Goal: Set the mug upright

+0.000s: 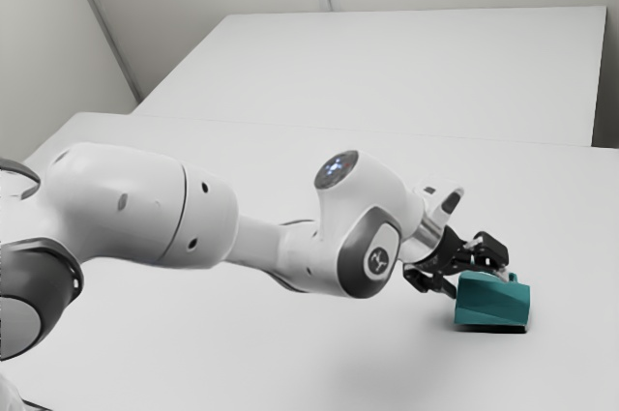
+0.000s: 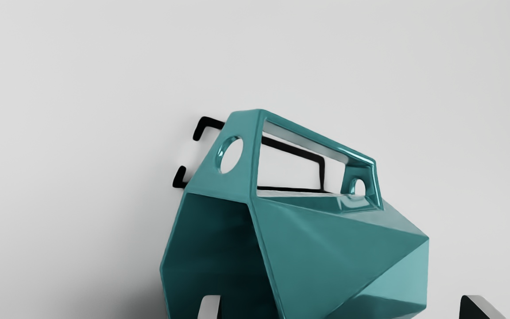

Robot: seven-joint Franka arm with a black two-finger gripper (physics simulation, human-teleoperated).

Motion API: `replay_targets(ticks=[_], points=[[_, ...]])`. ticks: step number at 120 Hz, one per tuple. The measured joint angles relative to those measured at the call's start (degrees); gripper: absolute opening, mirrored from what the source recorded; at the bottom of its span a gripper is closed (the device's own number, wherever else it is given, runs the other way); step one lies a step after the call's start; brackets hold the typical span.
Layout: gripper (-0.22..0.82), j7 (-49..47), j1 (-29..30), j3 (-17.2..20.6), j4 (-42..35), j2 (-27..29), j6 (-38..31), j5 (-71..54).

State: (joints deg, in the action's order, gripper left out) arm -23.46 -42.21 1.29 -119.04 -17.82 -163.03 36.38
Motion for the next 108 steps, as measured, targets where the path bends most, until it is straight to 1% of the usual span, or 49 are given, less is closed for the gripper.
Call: replay_targets(ticks=[28,45,53,70,79,101,108], points=[[0.56,-0.44,-0.39,0.02,0.88,-1.87,-2.42,-0.43],[0.49,-0.25,-0.49,-0.02,2.77,-2.37,-3.49,-1.15],[0.42,-0.11,-0.5,-0.03,3.0,-2.53,-3.79,-1.3],[0.21,0.15,-0.5,-0.04,3.79,-2.61,-4.13,-1.73],[0.12,0.27,-0.51,-0.08,5.18,-2.79,-4.01,-2.82],[-0.03,0.52,-0.5,-0.14,6.81,-3.33,-3.75,-4.29],[-0.07,0.59,-0.51,-0.15,7.07,-3.44,-3.7,-4.45]])
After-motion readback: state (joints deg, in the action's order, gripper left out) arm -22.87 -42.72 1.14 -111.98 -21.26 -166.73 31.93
